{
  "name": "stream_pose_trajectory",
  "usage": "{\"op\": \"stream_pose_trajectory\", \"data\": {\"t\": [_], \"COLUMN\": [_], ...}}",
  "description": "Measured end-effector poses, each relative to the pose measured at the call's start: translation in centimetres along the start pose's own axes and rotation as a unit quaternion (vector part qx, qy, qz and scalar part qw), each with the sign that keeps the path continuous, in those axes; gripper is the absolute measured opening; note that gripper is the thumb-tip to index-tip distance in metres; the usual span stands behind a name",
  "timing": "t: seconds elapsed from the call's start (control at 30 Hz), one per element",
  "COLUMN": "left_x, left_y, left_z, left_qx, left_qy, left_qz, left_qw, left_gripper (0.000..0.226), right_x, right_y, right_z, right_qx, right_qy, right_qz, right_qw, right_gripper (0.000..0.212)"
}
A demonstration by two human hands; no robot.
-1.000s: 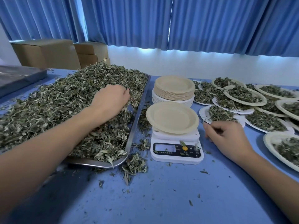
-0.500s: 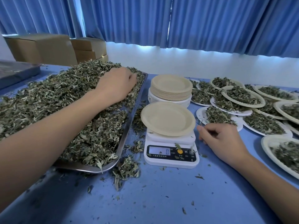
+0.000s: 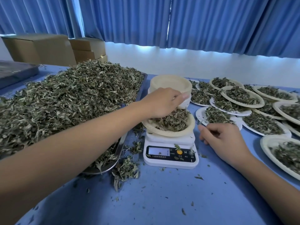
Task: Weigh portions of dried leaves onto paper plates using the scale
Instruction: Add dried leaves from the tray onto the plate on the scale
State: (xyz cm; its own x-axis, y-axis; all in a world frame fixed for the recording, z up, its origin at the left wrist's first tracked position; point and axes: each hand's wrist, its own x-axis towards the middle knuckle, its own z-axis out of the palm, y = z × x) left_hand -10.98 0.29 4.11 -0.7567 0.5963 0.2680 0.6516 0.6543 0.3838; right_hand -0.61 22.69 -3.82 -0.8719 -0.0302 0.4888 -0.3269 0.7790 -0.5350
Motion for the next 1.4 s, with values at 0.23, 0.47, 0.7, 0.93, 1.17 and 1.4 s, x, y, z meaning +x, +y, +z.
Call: {"op": "stream_pose_trajectory", "data": {"t": [0.23, 0.47, 0.7, 0.93, 1.17, 1.4], "left_x": [-2.4, -5.3, -5.5, -6.6, -6.8, -6.5], "left_y": [-6.5, -10.2, -8.4, -5.9, -6.4, -6.1], "left_z": [-4.2, -3.0, -4.7, -5.7, -5.6, -7.4], "left_qx": [0.061, 0.128, 0.138, 0.209, 0.179, 0.170], "left_qy": [0.082, -0.108, -0.207, -0.308, -0.262, -0.144], "left_qz": [-0.122, -0.246, -0.200, -0.166, -0.243, -0.235], "left_qw": [0.987, 0.955, 0.948, 0.914, 0.917, 0.946], "left_gripper": [0.013, 0.026, 0.019, 0.015, 0.018, 0.014], "right_x": [0.0, -0.1, -0.3, -0.3, -0.3, -0.2], "right_y": [0.0, -0.2, -0.3, -0.4, -0.5, -0.7], "right_z": [0.0, -0.2, -0.6, -0.5, -0.6, -0.7], "right_qx": [0.007, 0.015, 0.032, 0.038, 0.041, 0.049], "right_qy": [-0.001, 0.001, 0.007, -0.003, -0.001, -0.003], "right_qz": [0.002, 0.015, 0.027, 0.036, 0.041, 0.050], "right_qw": [1.000, 1.000, 0.999, 0.999, 0.998, 0.998], "right_gripper": [0.045, 0.043, 0.044, 0.041, 0.038, 0.039]}}
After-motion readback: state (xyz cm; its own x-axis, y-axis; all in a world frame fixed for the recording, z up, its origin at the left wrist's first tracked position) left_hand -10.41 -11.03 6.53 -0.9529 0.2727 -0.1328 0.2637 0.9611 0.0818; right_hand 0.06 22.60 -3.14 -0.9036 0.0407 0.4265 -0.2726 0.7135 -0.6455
